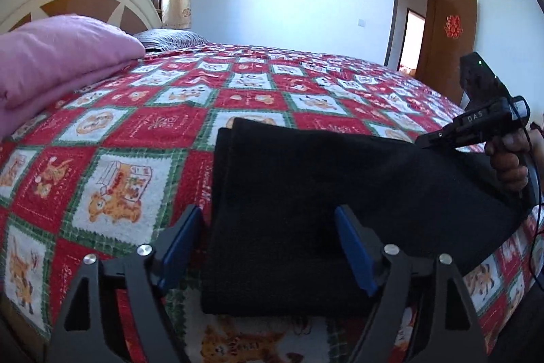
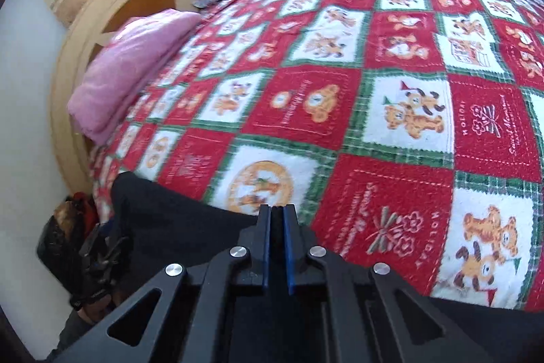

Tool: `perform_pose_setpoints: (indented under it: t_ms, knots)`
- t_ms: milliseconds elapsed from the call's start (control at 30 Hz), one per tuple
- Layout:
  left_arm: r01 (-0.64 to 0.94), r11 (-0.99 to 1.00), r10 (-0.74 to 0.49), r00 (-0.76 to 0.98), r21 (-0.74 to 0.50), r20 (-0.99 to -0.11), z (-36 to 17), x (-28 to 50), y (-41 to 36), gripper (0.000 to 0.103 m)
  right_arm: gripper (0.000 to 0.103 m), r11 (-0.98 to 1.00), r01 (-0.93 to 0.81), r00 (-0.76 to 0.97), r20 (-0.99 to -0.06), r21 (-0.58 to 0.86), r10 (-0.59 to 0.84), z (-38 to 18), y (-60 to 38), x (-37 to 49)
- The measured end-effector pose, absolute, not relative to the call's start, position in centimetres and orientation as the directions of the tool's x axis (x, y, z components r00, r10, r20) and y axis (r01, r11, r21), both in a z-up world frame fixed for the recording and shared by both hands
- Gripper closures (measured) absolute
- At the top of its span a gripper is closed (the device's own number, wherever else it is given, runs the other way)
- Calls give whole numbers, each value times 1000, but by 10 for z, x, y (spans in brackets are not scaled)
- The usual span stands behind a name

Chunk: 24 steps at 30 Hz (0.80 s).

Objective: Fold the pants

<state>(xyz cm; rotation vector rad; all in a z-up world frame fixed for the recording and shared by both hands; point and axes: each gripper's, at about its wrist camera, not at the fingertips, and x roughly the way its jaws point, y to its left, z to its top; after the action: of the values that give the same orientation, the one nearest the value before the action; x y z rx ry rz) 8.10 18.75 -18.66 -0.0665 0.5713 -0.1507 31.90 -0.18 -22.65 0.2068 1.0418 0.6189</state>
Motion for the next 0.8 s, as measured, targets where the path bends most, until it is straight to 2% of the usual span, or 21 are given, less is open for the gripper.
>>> perform_pose_setpoints:
  t_ms: [67,133,200,233,367,467,633,800]
  knots:
    - [114,988,-153,829,-105,-538,-183,79,188,21,96,813,-393,366,-738,430,567,-227,-1,318]
    - [74,992,-118,850,-105,-514,-172,71,191,21,89,817,-377,370,-737,437,565,-224,-6,315]
    - [50,995,-88,878,-92,-471,-157,61,191,22,60,835,-363,393,-745,413,539,-218,-16,304]
    - [55,995,-88,885,-84,-458,-152,59,189,22,56,846,-359,418,-742,395,524,-213,-25,295]
    - [154,988,-149,898,-23,-414,-124,52,152,22,56,873,-350,471,-742,340,477,-197,-80,248]
    - [281,959,-246,867,19,-433,-119,52,105,22,56,903,-293,520,-739,315,427,-185,-144,208]
    - [483,876,-418,767,9,-486,-125,57,29,23,56,949,-80,660,-697,306,281,-157,-279,145]
    - [638,769,-530,669,37,-521,-132,52,-49,32,56,941,216,735,-678,260,19,-130,-413,89]
